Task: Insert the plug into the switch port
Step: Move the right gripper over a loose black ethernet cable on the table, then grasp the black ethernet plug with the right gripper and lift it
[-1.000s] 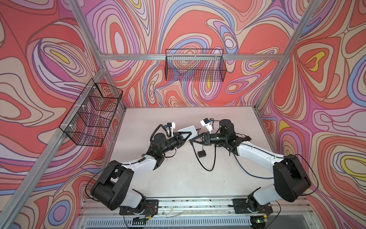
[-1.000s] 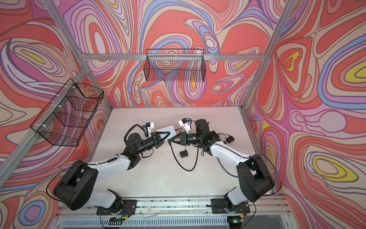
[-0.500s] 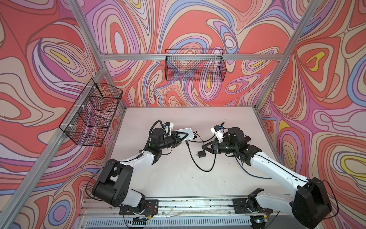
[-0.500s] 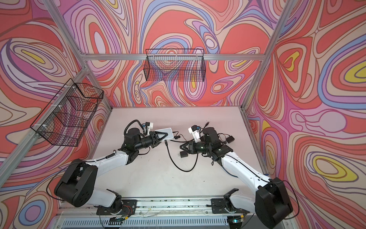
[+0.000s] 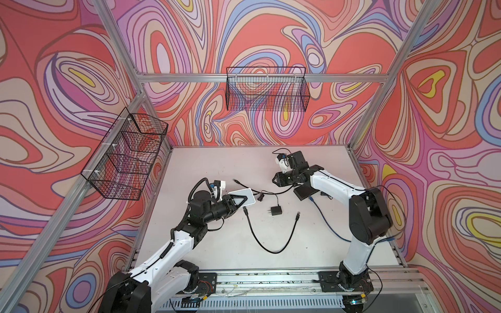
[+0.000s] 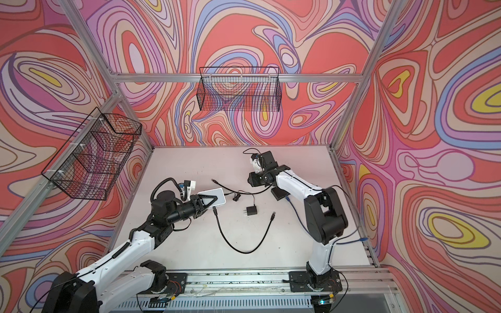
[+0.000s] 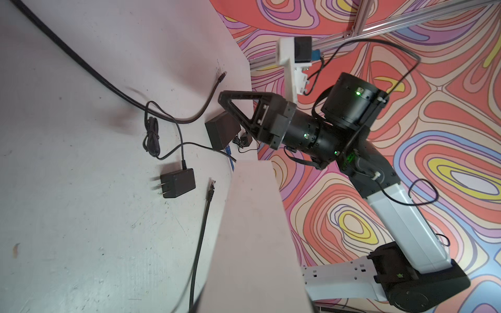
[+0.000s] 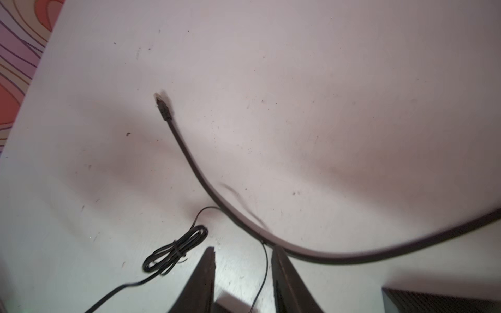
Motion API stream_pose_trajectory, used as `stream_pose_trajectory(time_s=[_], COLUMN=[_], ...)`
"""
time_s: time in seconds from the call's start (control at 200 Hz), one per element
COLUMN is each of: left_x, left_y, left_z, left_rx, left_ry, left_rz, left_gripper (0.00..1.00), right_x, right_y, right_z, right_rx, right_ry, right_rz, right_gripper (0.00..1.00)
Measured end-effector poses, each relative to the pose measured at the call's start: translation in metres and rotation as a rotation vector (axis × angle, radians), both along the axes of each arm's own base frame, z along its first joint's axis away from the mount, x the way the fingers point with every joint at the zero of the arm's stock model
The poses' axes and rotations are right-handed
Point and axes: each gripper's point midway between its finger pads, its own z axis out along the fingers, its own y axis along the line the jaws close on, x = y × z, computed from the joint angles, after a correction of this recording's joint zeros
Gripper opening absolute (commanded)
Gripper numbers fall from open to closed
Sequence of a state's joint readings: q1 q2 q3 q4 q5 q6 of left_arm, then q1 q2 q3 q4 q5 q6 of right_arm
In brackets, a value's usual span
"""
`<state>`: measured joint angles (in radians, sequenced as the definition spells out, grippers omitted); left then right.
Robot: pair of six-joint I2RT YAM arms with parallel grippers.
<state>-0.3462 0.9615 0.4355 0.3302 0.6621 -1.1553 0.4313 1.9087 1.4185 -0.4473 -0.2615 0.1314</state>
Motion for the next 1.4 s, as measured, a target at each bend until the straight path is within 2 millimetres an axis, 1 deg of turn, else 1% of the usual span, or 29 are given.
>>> stream_pose_trajectory(time_s=[0.09, 0.16, 0.336, 0.471, 0.606, 0.686, 0.781, 0.836, 1.092, 1.277, 1.402], left_x=[-0.003, -0.005, -0.005, -0.005, -0.005, -0.006, -0.005, -0.006, -0.009, -0.012, -0.014], left_y=[0.01, 0.016, 0.022, 0.023, 0.023, 0.023, 0.023, 0.024, 0.024, 0.026, 0.026], left_z=[-0.008, -0.014, -0.022, -0.022, -0.022, -0.022, -0.021, -0.021, -0.017, -0.013, -0.011], left_rx=[0.011, 0.017, 0.026, 0.026, 0.024, 0.023, 0.022, 0.022, 0.018, 0.017, 0.015], left_ry=[0.024, 0.042, 0.071, 0.071, 0.071, 0.071, 0.07, 0.072, 0.061, 0.054, 0.05], left_rz=[0.026, 0.042, 0.062, 0.064, 0.062, 0.061, 0.062, 0.062, 0.061, 0.061, 0.062], left_gripper=[0.04, 0.04, 0.04, 0.05, 0.04, 0.04, 0.05, 0.05, 0.04, 0.05, 0.04], right_x=[0.01, 0.014, 0.021, 0.025, 0.028, 0.025, 0.027, 0.026, 0.032, 0.037, 0.037], right_y=[0.012, 0.026, 0.07, 0.095, 0.108, 0.112, 0.119, 0.124, 0.146, 0.163, 0.171], right_z=[-0.024, -0.034, -0.042, -0.05, -0.065, -0.074, -0.071, -0.074, -0.073, -0.074, -0.075], right_rx=[-0.037, -0.047, -0.024, 0.002, 0.008, 0.009, 0.025, 0.031, 0.06, 0.072, 0.074], right_ry=[0.032, 0.039, 0.029, 0.034, 0.05, 0.065, 0.057, 0.059, 0.019, -0.018, -0.048], right_rz=[0.039, 0.074, 0.164, 0.206, 0.221, 0.23, 0.235, 0.24, 0.267, 0.289, 0.31], right_gripper=[0.37, 0.39, 0.42, 0.44, 0.44, 0.44, 0.44, 0.44, 0.44, 0.38, 0.37])
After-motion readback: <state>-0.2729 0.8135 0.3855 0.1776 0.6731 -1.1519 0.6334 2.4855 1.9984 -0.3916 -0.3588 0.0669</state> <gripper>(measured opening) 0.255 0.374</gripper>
